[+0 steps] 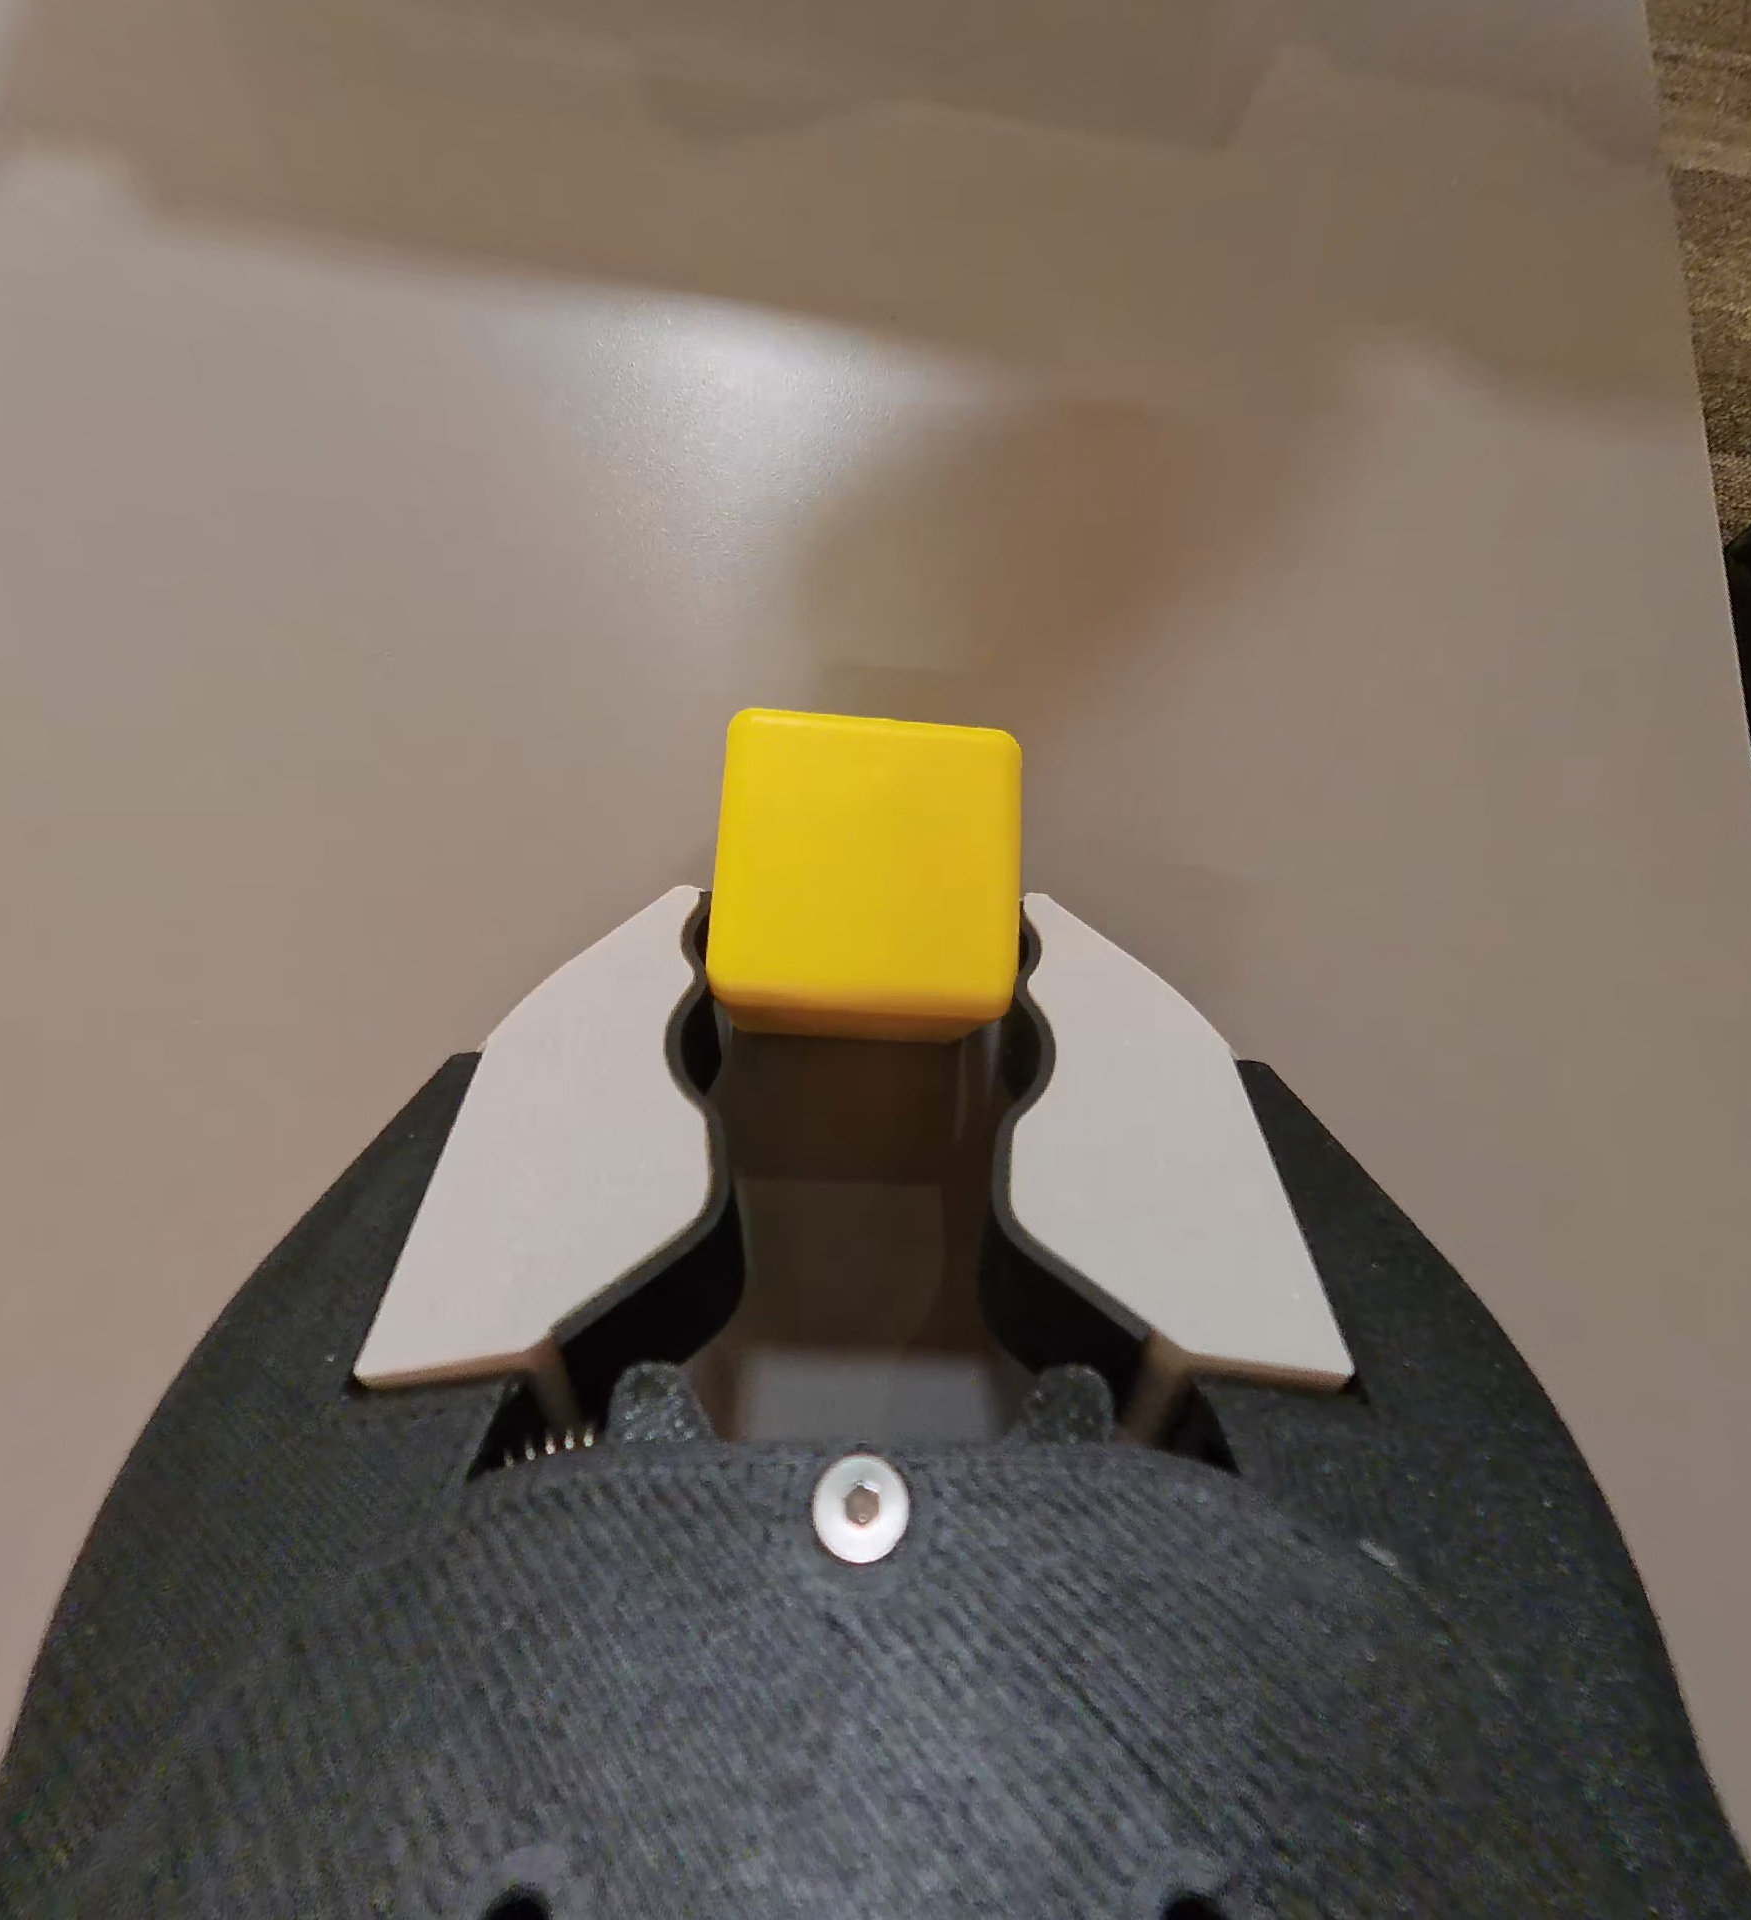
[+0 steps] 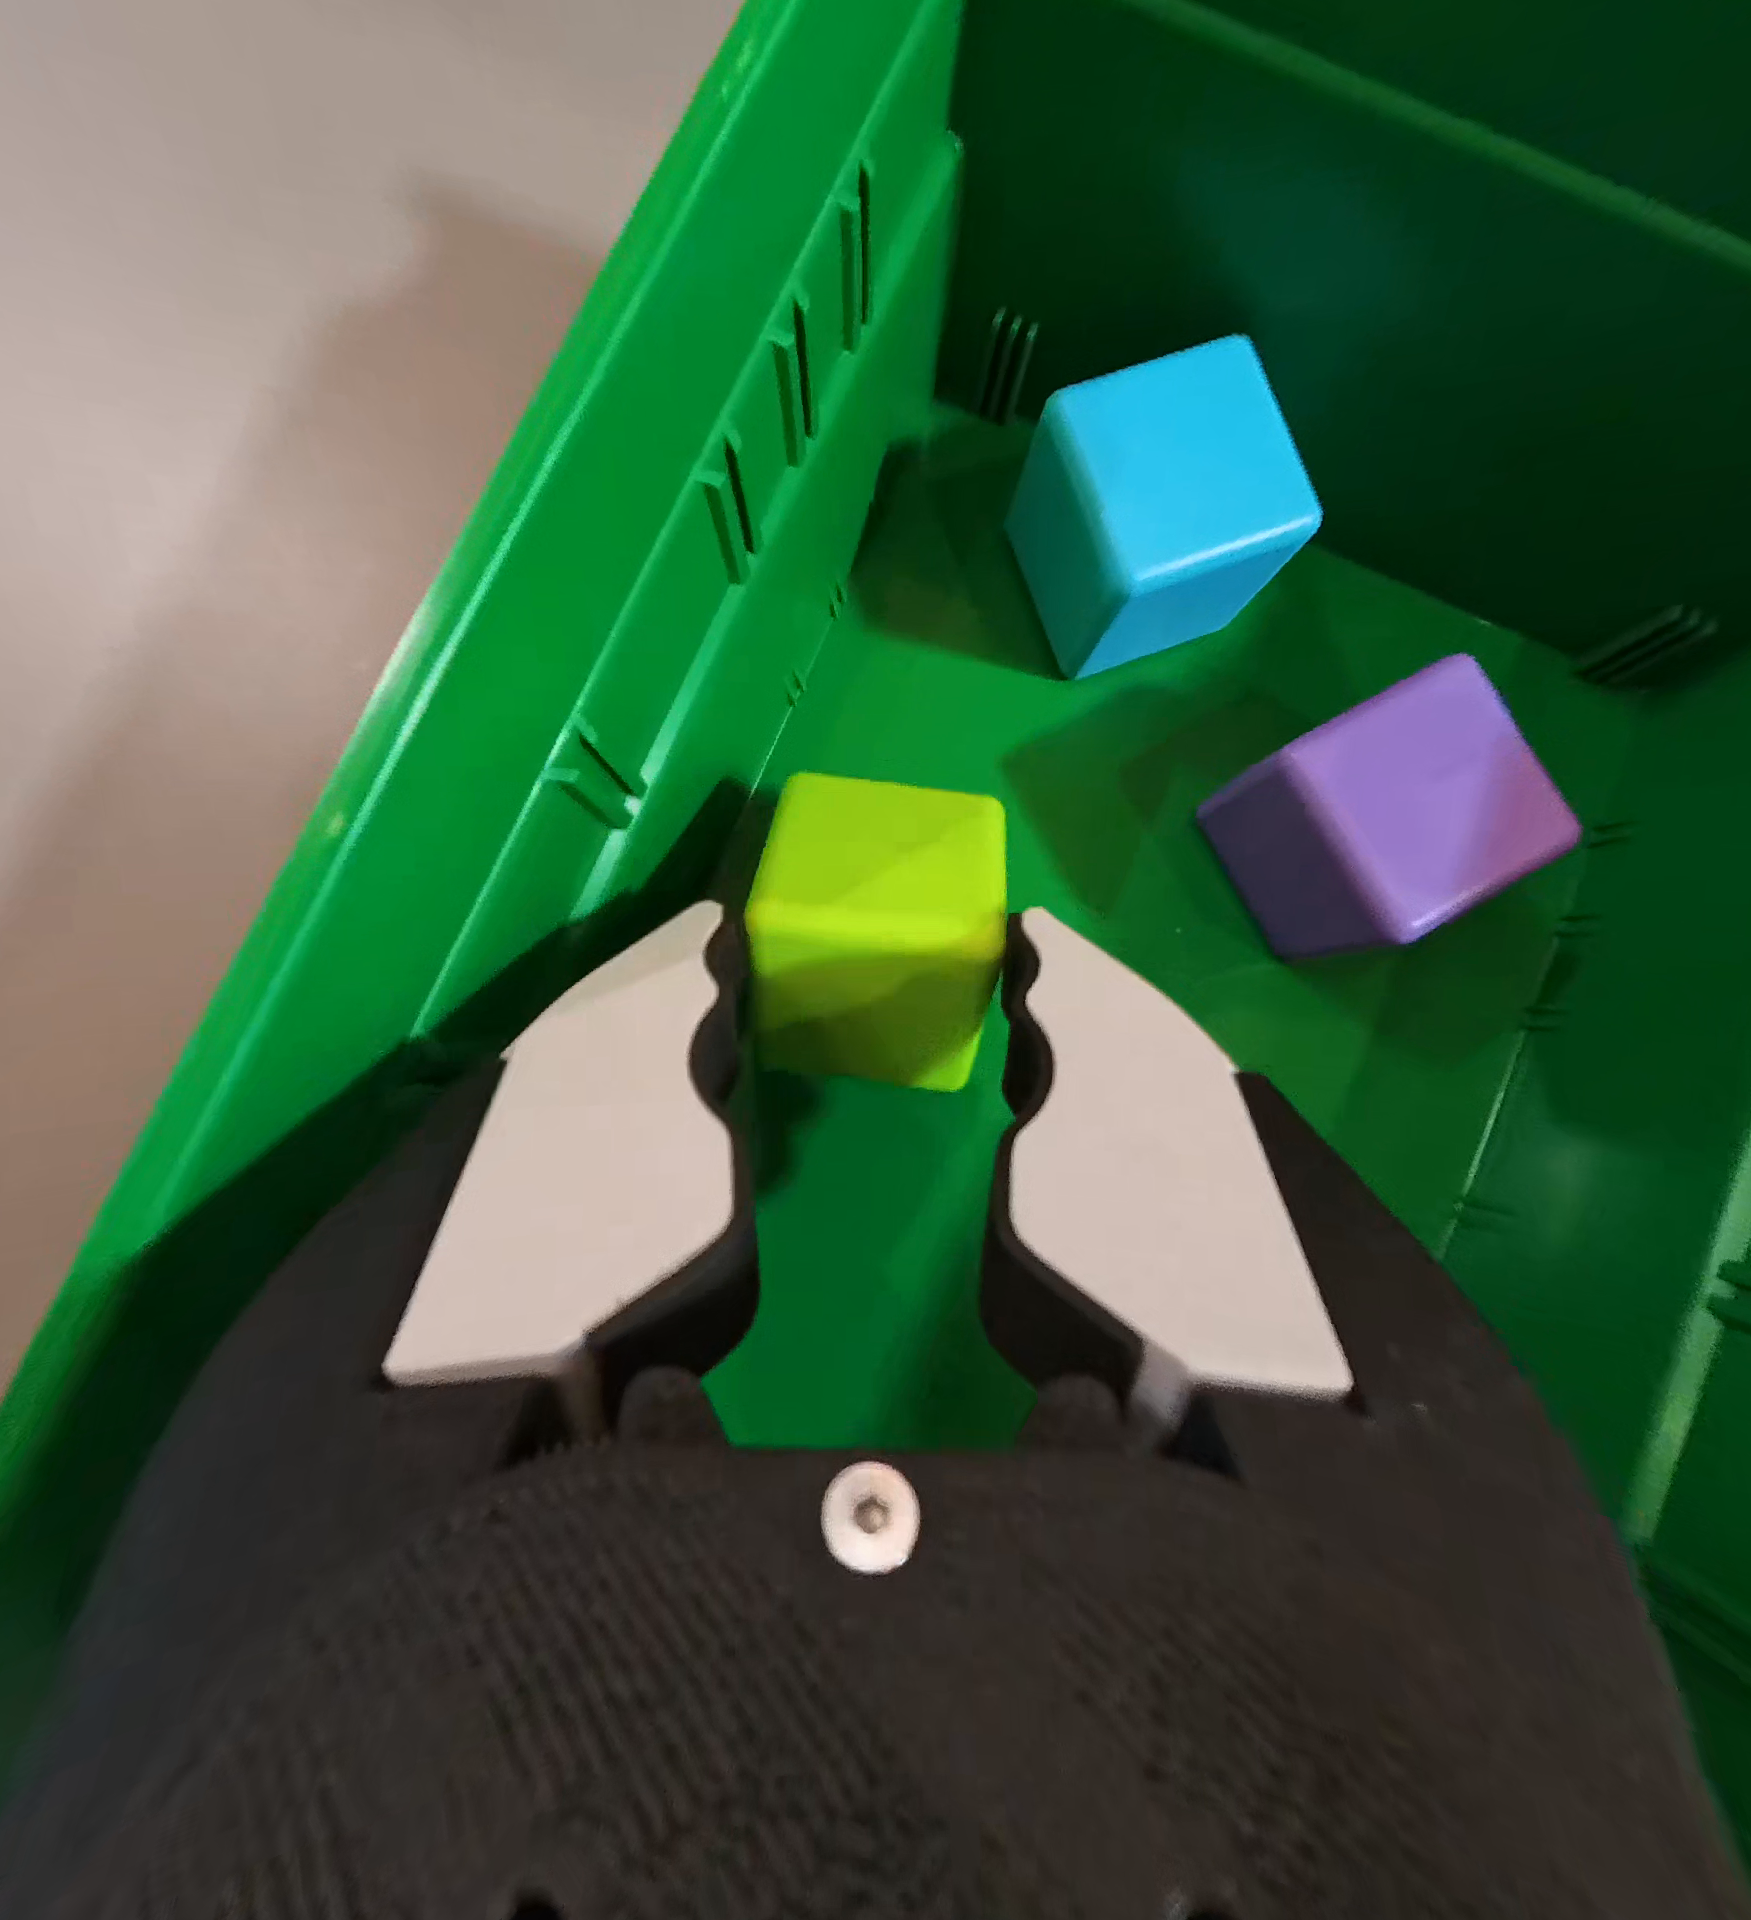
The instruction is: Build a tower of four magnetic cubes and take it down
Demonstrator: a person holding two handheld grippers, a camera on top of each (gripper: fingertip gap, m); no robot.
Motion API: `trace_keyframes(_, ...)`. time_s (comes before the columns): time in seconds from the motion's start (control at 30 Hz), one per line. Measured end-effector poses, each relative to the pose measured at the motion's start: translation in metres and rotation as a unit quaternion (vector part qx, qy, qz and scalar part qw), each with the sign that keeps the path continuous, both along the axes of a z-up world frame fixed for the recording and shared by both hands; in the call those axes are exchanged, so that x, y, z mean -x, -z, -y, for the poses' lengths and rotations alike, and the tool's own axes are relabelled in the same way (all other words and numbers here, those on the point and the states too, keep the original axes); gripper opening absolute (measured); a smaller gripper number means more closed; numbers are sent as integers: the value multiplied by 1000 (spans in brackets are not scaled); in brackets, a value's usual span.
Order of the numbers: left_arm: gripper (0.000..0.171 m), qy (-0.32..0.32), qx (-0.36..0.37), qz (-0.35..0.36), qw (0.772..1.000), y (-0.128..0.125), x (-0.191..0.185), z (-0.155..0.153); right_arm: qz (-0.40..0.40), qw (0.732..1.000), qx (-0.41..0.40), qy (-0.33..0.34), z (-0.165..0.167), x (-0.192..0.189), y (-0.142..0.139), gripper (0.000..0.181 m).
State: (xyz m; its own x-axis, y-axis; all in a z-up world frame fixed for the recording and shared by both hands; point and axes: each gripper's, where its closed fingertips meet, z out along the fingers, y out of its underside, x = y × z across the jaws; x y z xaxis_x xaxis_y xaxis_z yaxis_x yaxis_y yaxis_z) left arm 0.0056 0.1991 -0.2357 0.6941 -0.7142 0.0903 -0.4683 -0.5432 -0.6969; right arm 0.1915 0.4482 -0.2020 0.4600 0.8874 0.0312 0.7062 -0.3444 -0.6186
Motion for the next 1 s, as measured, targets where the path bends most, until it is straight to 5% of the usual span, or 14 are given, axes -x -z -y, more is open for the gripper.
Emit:
trace_keyframes(0.23, 53, 0, -1, -1, 1000, 0, 0, 0, -17, 1000, 10, 7, 1, -9, -23, 63)
trace_keyframes(0.4, 53, 0, 1, 1, 1000, 0, 0, 0, -92, 994, -63, -4, 4, 4, -82, 61)
trace_keyframes(0.6, 53, 8, 6, 6, 1000, 0, -2, 3, -208, 965, -50, -149, 84, 74, -138, 61)
trace_keyframes(0.77, 66, 6, 24, 49, 999, -6, 0, 9, -209, 934, -20, -289, 176, 136, -122, 69)
trace_keyframes(1.0, 74, 8, 47, 110, 993, -13, 2, 9, -133, 904, -27, -406, 244, 182, -32, 73)
